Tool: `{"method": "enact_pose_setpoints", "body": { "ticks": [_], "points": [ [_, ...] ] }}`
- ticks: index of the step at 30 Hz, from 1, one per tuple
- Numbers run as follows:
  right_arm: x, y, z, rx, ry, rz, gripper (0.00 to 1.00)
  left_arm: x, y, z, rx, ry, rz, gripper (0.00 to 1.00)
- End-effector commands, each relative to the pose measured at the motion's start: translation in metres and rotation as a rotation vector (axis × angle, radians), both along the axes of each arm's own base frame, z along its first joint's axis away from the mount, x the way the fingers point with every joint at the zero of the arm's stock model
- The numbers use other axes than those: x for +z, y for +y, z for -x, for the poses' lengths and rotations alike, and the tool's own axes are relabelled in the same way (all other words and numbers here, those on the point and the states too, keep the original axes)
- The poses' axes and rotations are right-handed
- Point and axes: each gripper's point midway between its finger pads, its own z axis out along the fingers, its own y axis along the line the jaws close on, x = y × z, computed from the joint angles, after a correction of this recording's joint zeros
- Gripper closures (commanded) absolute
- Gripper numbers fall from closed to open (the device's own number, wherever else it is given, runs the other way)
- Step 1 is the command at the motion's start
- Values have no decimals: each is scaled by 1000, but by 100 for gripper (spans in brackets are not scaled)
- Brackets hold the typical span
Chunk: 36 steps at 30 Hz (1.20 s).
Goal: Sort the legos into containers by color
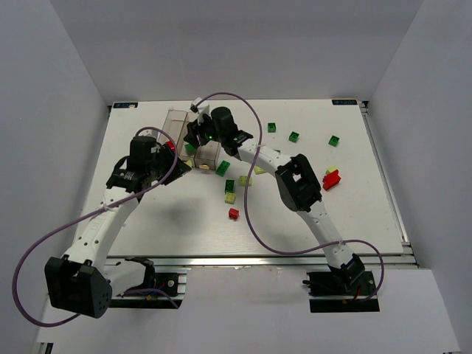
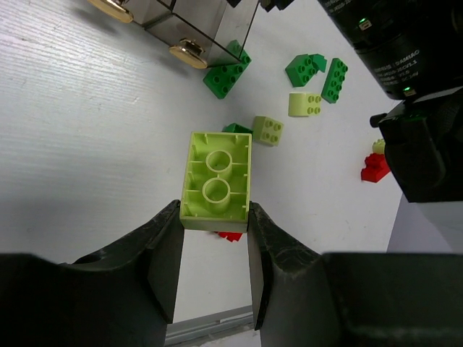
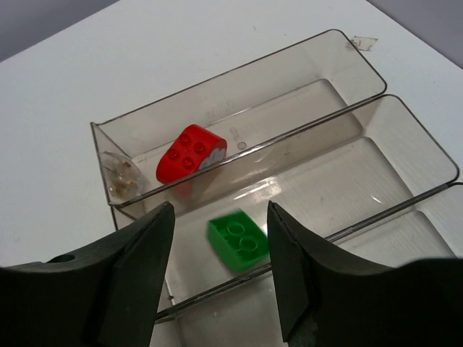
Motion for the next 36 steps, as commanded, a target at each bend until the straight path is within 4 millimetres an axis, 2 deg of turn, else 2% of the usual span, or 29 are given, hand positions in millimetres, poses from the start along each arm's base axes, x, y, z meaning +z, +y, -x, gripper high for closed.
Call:
{"method": "enact_pose_setpoints", "body": {
  "ticks": [1, 6, 9, 10, 12, 13, 15, 16, 17, 18, 19, 20, 21, 24, 25, 26, 27, 28, 29, 30, 31, 32, 33, 34, 35, 36],
  "points": [
    [30, 0, -18, -29, -123, -44, 39, 19, -6, -9, 4, -12, 43, 93],
    [32, 1, -19, -33, -129, -51, 34, 26, -11, -18, 10, -15, 81, 93],
    [51, -8, -26, -60, -139, -76, 35, 33, -16, -23, 13, -29, 115, 93],
    [66, -13, -28, -65, -153, -89, 37, 35, -17, -25, 12, -33, 124, 93],
    [72, -28, -33, -56, -143, -83, 41, 37, -21, -29, 10, -36, 149, 93],
    [93, -36, -31, -45, -160, -101, 52, 38, -22, -31, 11, -34, 157, 93],
    [107, -58, -32, 2, -160, -129, 72, 34, -27, -36, 2, -18, 170, 93],
    [113, -80, -33, -13, -112, -150, 95, 33, -28, -39, 6, -9, 177, 93],
    [118, -89, -29, 2, -95, -159, 100, 31, -29, -42, 9, -1, 181, 93],
    [118, -99, -29, -6, -75, -157, 100, 20, -30, -46, 16, 39, 177, 93],
    [123, -121, -26, -24, -56, -156, 100, 23, -32, -51, 16, 42, 184, 93],
    [125, -130, -21, -10, -44, -155, 100, 21, -35, -56, 11, 49, 184, 93],
    [125, -141, -18, -12, -37, -151, 100, 11, -36, -62, 12, 76, 180, 94],
    [132, -173, 4, 29, -9, -125, 100, 12, -42, -78, -1, 65, 185, 94],
    [141, -182, 16, 41, 5, -117, 100, 0, -42, -85, 5, 91, 176, 93],
    [132, -193, 23, 62, 20, -94, 100, 6, -43, -94, 2, 79, 173, 93],
    [142, -199, 34, 79, 7, -90, 100, 3, -44, -99, 0, 85, 163, 93],
    [137, -208, 41, 81, 34, -75, 100, -13, -45, -106, 1, 124, 147, 93],
    [130, -217, 54, 93, 35, -39, 100, -21, -46, -117, -2, 141, 127, 93],
    [132, -219, 60, 103, 17, -32, 100, -12, -46, -121, 1, 120, 127, 93],
    [129, -224, 65, 104, 24, -21, 100, -26, -46, -129, 2, 148, 108, 93],
    [114, -229, 75, 108, 74, 4, 100, -20, -48, -140, 2, 130, 108, 93],
    [121, -234, 83, 111, 51, 9, 100, -21, -49, -146, 0, 131, 106, 92],
    [118, -237, 89, 112, 56, 15, 100, -25, -50, -151, -2, 136, 101, 90],
    [115, -240, 94, 112, 62, 24, 100, -41, -51, -156, 2, 174, 89, 89],
    [114, -244, 102, 111, 60, 33, 99, -38, -53, -163, 2, 170, 90, 88]
  ]
}}
